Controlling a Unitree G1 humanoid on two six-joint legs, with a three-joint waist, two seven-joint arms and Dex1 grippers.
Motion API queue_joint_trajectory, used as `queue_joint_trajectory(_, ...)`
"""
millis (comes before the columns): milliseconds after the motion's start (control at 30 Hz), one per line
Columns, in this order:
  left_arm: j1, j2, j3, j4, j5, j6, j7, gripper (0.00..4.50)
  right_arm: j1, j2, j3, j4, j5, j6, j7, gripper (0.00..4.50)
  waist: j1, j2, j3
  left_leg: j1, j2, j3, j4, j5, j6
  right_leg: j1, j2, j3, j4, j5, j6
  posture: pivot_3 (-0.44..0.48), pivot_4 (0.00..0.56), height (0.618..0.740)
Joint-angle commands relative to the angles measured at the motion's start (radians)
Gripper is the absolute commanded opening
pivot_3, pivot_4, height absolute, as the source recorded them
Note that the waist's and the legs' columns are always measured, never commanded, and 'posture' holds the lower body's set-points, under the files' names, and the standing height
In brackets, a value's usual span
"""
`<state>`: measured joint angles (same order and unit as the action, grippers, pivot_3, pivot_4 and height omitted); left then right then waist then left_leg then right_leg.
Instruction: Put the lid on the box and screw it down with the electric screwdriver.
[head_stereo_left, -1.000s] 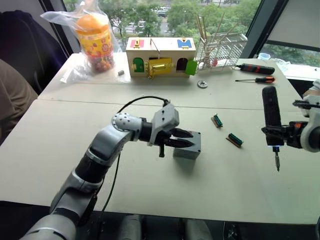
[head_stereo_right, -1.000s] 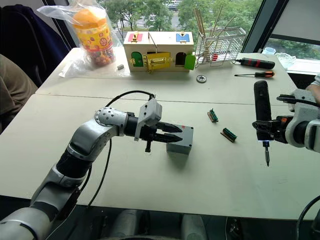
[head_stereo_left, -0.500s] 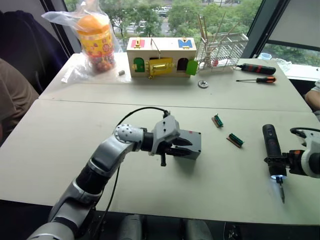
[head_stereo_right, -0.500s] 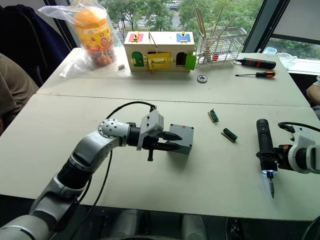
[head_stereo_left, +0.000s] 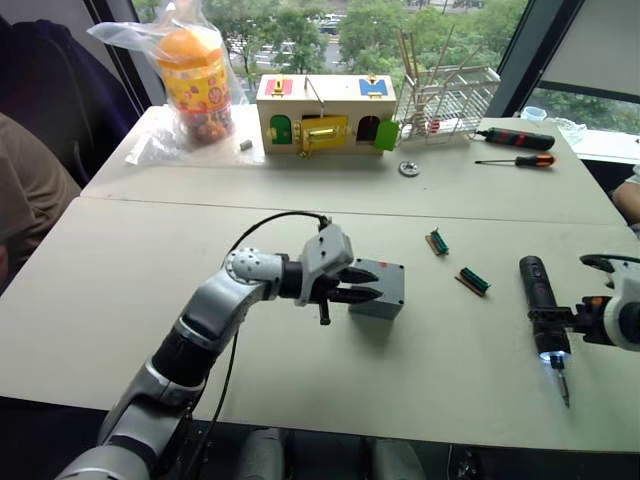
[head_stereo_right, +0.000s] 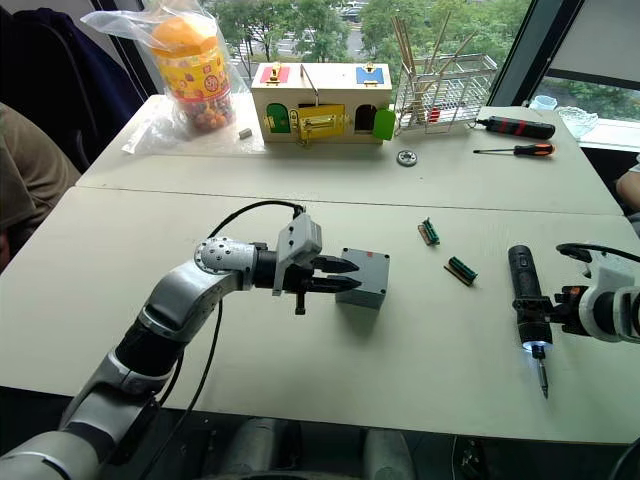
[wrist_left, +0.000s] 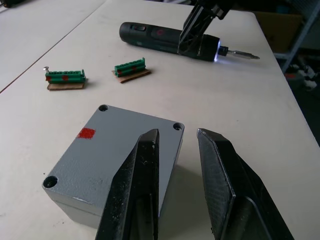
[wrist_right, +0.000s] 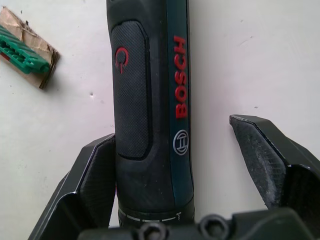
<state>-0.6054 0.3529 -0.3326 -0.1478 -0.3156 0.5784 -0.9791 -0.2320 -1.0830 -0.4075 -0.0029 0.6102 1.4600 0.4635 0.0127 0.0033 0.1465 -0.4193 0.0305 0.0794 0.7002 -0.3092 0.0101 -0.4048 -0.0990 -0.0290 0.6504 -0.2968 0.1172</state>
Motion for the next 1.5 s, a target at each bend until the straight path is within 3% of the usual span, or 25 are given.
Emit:
queue_joint_trajectory(33,-0.046,0.011,0.074,0.02,-0.025,-0.012,0.007,1.2,-0.043,-0.064,-0.048,-0.086,-0.03,-0.094,0.023,3.8,-0.001,0.0,0.0,0.0,0.0,0.0,0.0,0.0,0.0,0.0,0.0,0.0,0.0,0.0,0.0,0.0,0.15,0.708)
queue_joint_trajectory(100,-0.065,0.021,0.104,0.058,-0.021,-0.011,0.021,1.2,-0.077,-0.093,-0.057,-0.132,-0.01,-0.137,0.07,3.8,-0.002,0.0,0.0,0.0,0.0,0.0,0.0,0.0,0.0,0.0,0.001,0.0,0.0,0.0,0.0,0.0,0.15,0.708)
queue_joint_trajectory(233,-0.09,0.037,0.135,0.13,0.006,-0.008,0.06,1.2,-0.136,-0.048,-0.061,-0.259,0.06,-0.191,0.135,3.8,-0.002,-0.001,0.0,0.001,0.001,0.0,0.0,0.0,-0.001,0.0,0.001,0.0,0.0,0.0,0.0,0.0,0.15,0.708)
queue_joint_trajectory(400,-0.064,0.079,0.077,0.18,0.062,-0.022,0.034,1.2,0.018,0.101,0.07,-0.542,0.164,-0.26,0.211,3.8,0.002,-0.007,0.003,0.0,0.001,-0.002,0.0,0.001,-0.003,0.001,0.001,-0.001,-0.001,0.0,0.0,0.0,0.15,0.708)
queue_joint_trajectory(600,-0.045,0.067,0.017,0.214,0.097,-0.055,0.0,1.2,0.086,0.176,0.244,-0.561,0.08,-0.368,0.188,3.8,0.002,-0.007,0.003,-0.002,-0.002,0.0,0.003,0.001,0.0,0.001,-0.003,-0.001,0.0,0.001,0.002,0.0,0.15,0.708)
queue_joint_trajectory(800,-0.063,0.032,-0.04,0.255,0.132,-0.098,-0.026,1.2,0.054,0.251,0.323,-0.56,0.07,-0.407,0.174,3.8,0.001,-0.007,0.003,-0.001,-0.001,-0.001,0.002,0.002,-0.002,0.0,-0.001,-0.001,0.0,0.001,0.002,0.0,0.15,0.708)
queue_joint_trajectory(967,-0.138,-0.031,-0.084,0.39,0.195,-0.194,-0.034,1.2,0.022,0.298,0.404,-0.59,0.083,-0.391,0.175,3.8,0.001,-0.007,0.003,-0.001,-0.002,-0.001,0.003,0.0,0.001,0.0,-0.001,-0.001,0.0,0.001,0.002,0.0,0.15,0.708)
queue_joint_trajectory(1100,-0.19,-0.073,-0.133,0.523,0.272,-0.313,-0.051,1.2,0.028,0.313,0.411,-0.64,0.137,-0.342,0.182,3.8,0.001,-0.007,0.003,-0.001,-0.003,-0.001,0.003,0.0,0.001,0.0,0.0,-0.001,0.0,0.001,0.002,0.0,0.15,0.708)
queue_joint_trajectory(1300,-0.245,-0.138,-0.108,0.668,0.32,-0.405,-0.03,1.2,0.051,0.303,0.383,-0.696,0.172,-0.284,0.157,3.8,0.004,-0.007,0.003,-0.002,-0.002,-0.002,0.003,-0.001,0.003,0.0,0.0,-0.002,0.0,0.001,0.002,0.0,0.15,0.708)
queue_joint_trajectory(1500,-0.251,-0.089,-0.046,0.659,0.332,-0.399,-0.004,1.2,0.071,0.19,0.326,-0.703,0.119,-0.292,0.152,3.8,0.0,-0.007,0.003,-0.002,-0.002,-0.002,0.003,-0.001,0.003,0.0,-0.001,-0.002,0.0,0.001,0.002,0.0,0.15,0.708)
